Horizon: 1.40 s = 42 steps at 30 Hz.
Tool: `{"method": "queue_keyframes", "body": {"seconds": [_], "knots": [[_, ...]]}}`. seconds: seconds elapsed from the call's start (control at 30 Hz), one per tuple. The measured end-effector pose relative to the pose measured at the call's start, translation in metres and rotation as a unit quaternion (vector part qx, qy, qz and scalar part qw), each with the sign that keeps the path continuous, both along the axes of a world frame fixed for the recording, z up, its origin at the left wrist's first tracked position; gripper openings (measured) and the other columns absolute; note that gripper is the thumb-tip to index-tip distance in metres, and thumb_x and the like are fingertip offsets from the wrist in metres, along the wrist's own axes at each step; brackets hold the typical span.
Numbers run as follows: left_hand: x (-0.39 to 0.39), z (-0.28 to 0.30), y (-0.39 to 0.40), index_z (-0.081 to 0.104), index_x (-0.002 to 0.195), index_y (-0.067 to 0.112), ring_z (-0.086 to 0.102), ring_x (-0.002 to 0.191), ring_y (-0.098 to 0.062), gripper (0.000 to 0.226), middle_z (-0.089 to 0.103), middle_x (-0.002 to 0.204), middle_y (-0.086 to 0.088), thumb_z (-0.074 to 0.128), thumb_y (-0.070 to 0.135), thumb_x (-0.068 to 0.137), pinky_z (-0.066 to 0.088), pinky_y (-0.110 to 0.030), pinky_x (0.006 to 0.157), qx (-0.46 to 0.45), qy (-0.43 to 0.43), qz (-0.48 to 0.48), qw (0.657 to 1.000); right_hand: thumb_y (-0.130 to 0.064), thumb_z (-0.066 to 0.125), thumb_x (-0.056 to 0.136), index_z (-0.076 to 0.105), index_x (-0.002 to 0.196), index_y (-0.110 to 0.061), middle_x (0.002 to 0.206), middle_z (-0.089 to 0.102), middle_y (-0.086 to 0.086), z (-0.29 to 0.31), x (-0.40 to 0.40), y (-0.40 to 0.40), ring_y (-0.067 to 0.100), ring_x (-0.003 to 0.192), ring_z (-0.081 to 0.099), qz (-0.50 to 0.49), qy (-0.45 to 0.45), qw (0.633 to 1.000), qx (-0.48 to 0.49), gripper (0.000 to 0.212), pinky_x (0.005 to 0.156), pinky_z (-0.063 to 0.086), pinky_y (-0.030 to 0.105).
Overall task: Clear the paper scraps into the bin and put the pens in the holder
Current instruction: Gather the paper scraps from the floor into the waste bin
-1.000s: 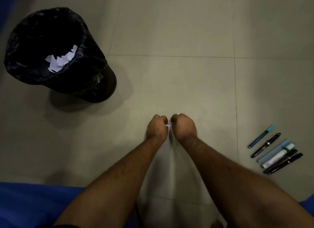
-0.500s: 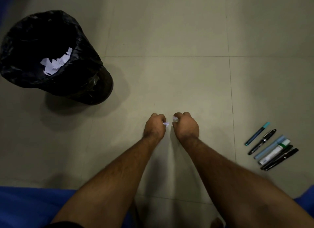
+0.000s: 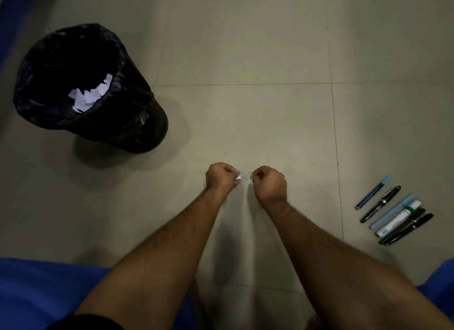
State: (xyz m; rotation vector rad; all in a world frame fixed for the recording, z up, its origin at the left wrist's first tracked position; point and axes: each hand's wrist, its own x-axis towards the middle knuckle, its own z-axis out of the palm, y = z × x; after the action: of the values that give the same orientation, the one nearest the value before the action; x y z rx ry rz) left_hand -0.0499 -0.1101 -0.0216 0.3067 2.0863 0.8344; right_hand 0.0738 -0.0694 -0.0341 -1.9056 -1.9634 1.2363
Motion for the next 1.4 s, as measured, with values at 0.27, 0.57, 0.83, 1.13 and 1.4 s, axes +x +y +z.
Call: {"method": "queue_keyframes", "body": {"seconds": [0.27,0.57,0.83,1.13,1.4], "knots": [[-0.003,0.01,0.002,0.068,0.063,0.009,0.074,0.077,-0.03,0.017,0.075,0.079,-0.016,0.077,0.006,0.077,0.062,-0.039,0.074,-0.06,0.035,-0.045,0.997,-0.016,0.053,0.093,0.07,0.102,-0.011,0.106,0.066,0.014,-0.003,-0.003,-0.012,0.036,0.096,0.064,0.149,-0.093,0.983,0.049,0.02,0.079,0.05,0.036],[0.002,-0.002,-0.008,0.068,0.066,0.01,0.071,0.07,-0.024,0.016,0.075,0.081,-0.014,0.077,0.004,0.079,0.062,-0.035,0.074,-0.051,-0.02,-0.024,0.998,-0.018,0.052,0.095,0.069,0.102,-0.012,0.105,0.062,0.012,-0.009,-0.005,-0.017,0.033,0.088,0.064,0.179,-0.142,0.971,0.068,0.019,0.076,0.054,0.036],[0.001,-0.008,-0.005,0.066,0.067,0.008,0.064,0.059,-0.017,0.018,0.07,0.077,-0.014,0.073,-0.001,0.081,0.058,-0.021,0.056,-0.03,-0.059,-0.007,0.998,-0.012,0.044,0.098,0.063,0.109,-0.009,0.11,0.064,0.015,-0.018,-0.005,-0.013,0.034,0.097,0.064,0.187,-0.163,0.963,0.107,0.022,0.079,0.049,0.036],[-0.016,0.031,0.023,0.069,0.07,0.004,0.069,0.064,-0.025,0.01,0.073,0.077,-0.017,0.075,0.001,0.077,0.059,-0.044,0.075,0.028,-0.061,0.04,0.997,-0.021,0.066,0.089,0.072,0.089,-0.015,0.091,0.074,0.008,0.027,-0.046,0.007,0.028,0.087,0.07,-0.202,0.158,0.965,-0.047,0.009,0.082,0.055,0.033],[-0.122,0.133,0.064,0.072,0.054,0.023,0.073,0.066,-0.032,0.005,0.072,0.061,-0.01,0.078,0.023,0.054,0.062,-0.049,0.071,0.132,0.079,0.08,0.985,-0.005,0.065,0.091,0.068,0.085,-0.007,0.075,0.068,0.01,0.151,-0.158,0.051,0.015,0.058,0.065,-0.25,0.418,0.867,-0.11,0.007,0.071,0.062,0.034]]}}
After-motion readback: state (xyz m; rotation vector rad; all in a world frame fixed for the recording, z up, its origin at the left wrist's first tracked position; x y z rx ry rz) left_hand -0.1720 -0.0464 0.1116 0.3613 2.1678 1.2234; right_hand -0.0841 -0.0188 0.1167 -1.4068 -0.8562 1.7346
